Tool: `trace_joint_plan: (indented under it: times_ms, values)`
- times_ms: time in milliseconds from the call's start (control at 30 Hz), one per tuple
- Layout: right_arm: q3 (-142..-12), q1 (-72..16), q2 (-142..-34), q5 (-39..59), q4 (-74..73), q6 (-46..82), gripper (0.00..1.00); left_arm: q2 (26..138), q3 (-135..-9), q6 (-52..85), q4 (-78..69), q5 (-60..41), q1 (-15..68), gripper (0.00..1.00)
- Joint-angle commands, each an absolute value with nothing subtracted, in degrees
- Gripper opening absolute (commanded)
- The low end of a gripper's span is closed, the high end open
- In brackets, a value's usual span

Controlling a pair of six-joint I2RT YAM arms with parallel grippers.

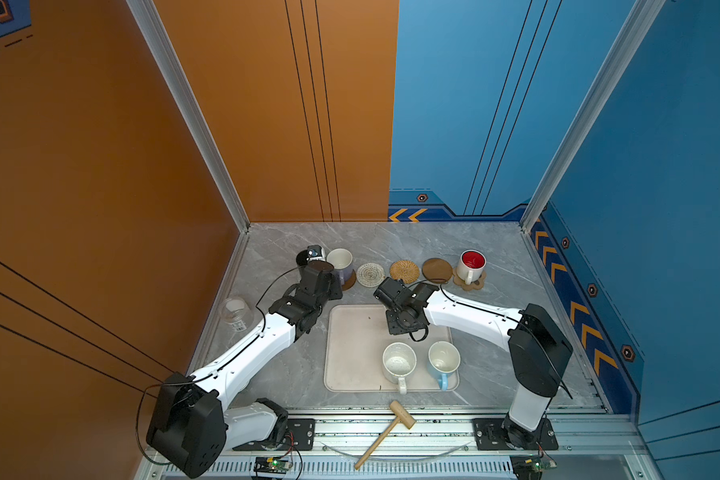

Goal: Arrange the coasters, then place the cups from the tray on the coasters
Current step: 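Lift the tall white mug and carry it toward the round wooden coaster with right gripper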

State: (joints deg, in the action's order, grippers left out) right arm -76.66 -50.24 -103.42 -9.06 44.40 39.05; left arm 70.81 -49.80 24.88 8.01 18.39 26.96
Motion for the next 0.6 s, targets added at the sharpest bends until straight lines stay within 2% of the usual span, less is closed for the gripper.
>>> trace_joint_plan:
  times_ms: [0,133,167,567]
  values:
    - [-78.01,-49.94,-104.04,-9.28,45.18,39.17,0.16,69.36,-48.84,25.04,9.15,18.01,27.32,0.44]
    - [-77.90,-50.01,-103.62,-10.27,45.24,39.34,0.01,69.34,-48.56,25.02,9.35,18.50,26.90,0.45]
    - [-77.83,-49.96,-103.51,-10.52,45.26,39.31,0.00,69.28,-48.63,25.13,9.64,18.48,26.77,0.45]
    - [-78.41,-50.85,-101.30,-14.86,46.10,38.02,0.00,67.15,-47.91,25.22,10.28,19.11,26.54,0.45]
